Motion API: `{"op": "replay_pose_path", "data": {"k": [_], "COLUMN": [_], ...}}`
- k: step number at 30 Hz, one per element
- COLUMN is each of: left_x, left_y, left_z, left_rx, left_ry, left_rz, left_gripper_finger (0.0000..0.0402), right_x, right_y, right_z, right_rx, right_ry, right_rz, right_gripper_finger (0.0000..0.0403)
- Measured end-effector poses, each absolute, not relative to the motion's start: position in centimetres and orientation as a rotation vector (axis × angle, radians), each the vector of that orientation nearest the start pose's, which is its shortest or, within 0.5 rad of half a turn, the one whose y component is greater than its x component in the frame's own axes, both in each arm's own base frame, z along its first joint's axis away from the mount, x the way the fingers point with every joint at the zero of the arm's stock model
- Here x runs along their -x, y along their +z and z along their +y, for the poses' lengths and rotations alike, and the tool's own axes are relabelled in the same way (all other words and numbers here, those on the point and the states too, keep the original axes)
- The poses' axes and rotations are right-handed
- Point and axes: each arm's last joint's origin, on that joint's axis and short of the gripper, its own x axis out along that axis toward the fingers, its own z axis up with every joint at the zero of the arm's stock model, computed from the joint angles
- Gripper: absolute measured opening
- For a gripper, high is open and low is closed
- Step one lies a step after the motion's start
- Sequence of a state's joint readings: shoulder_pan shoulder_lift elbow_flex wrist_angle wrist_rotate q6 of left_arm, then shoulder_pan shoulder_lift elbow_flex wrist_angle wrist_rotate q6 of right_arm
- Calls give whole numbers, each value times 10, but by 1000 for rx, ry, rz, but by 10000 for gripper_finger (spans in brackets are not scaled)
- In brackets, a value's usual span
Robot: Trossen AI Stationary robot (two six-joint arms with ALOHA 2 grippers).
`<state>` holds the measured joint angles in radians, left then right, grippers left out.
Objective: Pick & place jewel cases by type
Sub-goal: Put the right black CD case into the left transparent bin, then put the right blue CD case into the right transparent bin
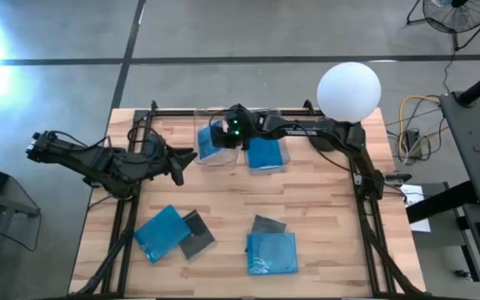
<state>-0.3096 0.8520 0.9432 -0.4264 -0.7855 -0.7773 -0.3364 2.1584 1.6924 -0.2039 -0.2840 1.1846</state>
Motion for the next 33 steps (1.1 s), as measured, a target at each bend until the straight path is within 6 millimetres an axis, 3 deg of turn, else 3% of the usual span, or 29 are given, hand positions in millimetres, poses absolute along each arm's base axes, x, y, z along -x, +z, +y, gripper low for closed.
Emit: {"op": "replay_pose_path", "data": {"k": [4, 13, 17, 19, 23, 30, 33], "left_x": [-166, -165, -165, -165, -165, -166, -169], "left_y": [355, 355, 354, 354, 354, 353, 351], "left_z": [-32, -31, -31, -31, -31, -32, -33], "left_rx": [556, 484, 477, 475, 476, 488, 494], "left_ry": [551, 544, 546, 547, 547, 550, 556], "left_rz": [99, 122, 133, 136, 136, 130, 142], "left_gripper_finger": [103, 104, 104, 104, 104, 104, 103], "right_x": [-462, -454, -444, -442, -433, -390, -372], "right_y": [209, 204, 209, 217, 236, 291, 312], "right_z": [-155, -151, -142, -135, -123, -111, -97], "right_rx": [-1290, -1333, -1308, -1301, -1257, -976, -844], "right_ry": [-489, -548, -446, -329, -288, -497, -521], "right_rz": [624, 740, 887, 929, 965, 964, 995], "right_gripper_finger": [64, 167, 199, 207, 217, 226, 226]}}
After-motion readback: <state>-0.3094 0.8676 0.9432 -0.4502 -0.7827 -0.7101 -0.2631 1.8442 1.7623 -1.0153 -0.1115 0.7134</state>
